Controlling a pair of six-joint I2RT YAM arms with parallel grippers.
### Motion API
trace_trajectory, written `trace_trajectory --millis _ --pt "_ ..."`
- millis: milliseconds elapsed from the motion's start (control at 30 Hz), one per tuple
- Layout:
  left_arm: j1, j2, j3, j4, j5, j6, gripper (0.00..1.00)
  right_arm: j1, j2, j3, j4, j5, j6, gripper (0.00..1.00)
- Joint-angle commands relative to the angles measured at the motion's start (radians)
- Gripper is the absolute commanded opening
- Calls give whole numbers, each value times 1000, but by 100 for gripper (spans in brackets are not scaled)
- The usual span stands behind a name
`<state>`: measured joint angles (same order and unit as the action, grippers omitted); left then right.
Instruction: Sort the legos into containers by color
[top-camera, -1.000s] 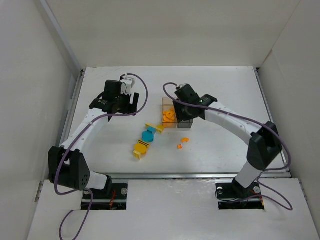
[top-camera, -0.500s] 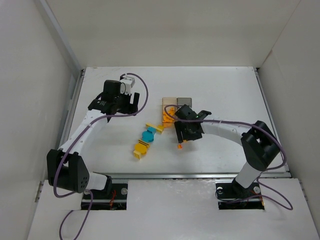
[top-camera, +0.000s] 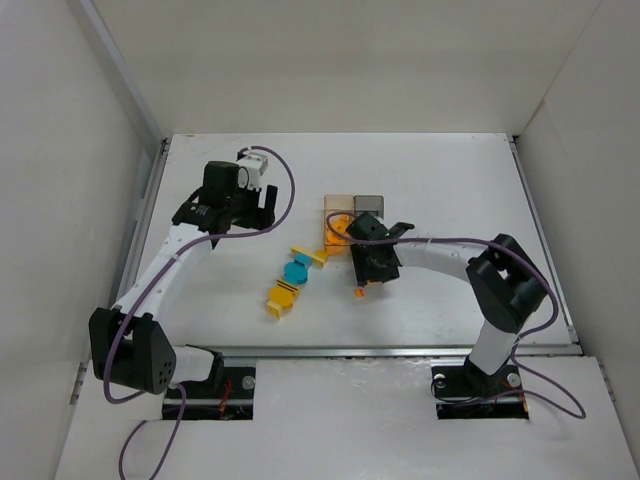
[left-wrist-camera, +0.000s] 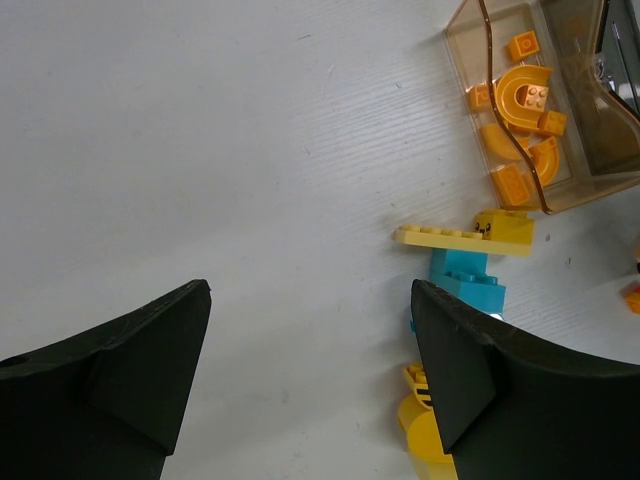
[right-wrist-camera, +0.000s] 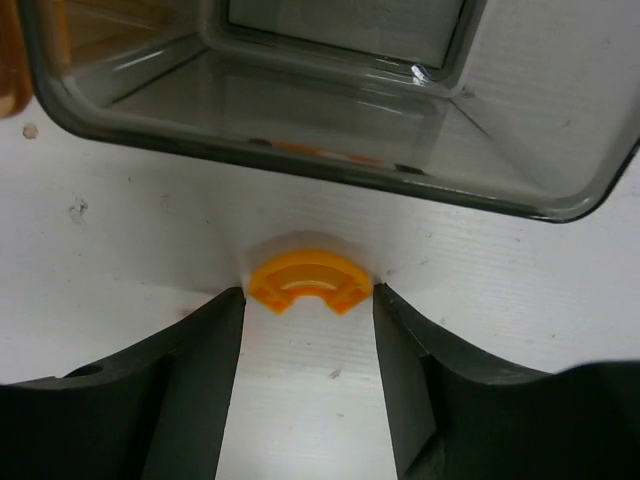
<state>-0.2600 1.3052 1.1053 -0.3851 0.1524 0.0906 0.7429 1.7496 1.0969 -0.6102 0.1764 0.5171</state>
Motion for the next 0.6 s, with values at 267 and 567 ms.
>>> trace_trajectory --millis 267,567 --pt "5 -23 -7 26 -2 -11 78 6 47 31 56 20 8 42" --pt "5 -23 -7 26 -2 -11 78 52 -12 43 1 67 -2 32"
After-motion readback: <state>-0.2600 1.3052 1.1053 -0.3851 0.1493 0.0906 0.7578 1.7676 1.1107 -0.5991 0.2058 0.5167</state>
